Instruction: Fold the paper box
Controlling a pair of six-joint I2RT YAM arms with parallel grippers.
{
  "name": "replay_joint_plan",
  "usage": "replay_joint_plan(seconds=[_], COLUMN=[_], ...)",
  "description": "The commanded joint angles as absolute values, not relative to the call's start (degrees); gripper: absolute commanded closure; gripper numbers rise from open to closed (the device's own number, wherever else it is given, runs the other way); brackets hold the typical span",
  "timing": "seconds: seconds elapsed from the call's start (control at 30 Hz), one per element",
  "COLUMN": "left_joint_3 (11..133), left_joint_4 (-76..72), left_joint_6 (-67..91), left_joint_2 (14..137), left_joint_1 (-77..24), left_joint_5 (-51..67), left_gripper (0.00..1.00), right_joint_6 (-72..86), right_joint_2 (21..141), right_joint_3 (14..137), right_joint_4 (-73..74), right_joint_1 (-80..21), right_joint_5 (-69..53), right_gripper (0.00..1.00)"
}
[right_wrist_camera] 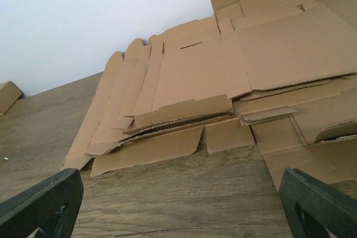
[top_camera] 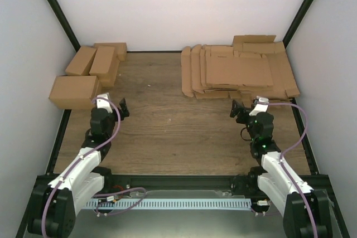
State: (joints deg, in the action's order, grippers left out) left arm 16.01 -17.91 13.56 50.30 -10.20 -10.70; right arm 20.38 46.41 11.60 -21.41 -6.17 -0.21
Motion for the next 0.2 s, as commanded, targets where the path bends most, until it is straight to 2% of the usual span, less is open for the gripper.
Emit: replay_joint_plan(seconds=[0.0, 0.17], left_joint_3=[16.9, 17.7], left_joint_4=[-18.5, -18.2], left_joint_6=[14.8, 14.9], left_joint_2=[50.7, 52.1], left_joint_1=[-10.1, -10.1], left_joint_5=[-13.6, -13.7], left_gripper=[0.00, 0.00], right_joint_6=[19.7, 19.5], right_joint_2=[46.2, 46.3], right_joint_3=[12.2, 12.3], right_joint_4=[-24.0, -23.8], right_joint_1=[-5.9, -5.9], right_joint_5=[-0.7, -1.0], right_gripper=[0.00, 0.00])
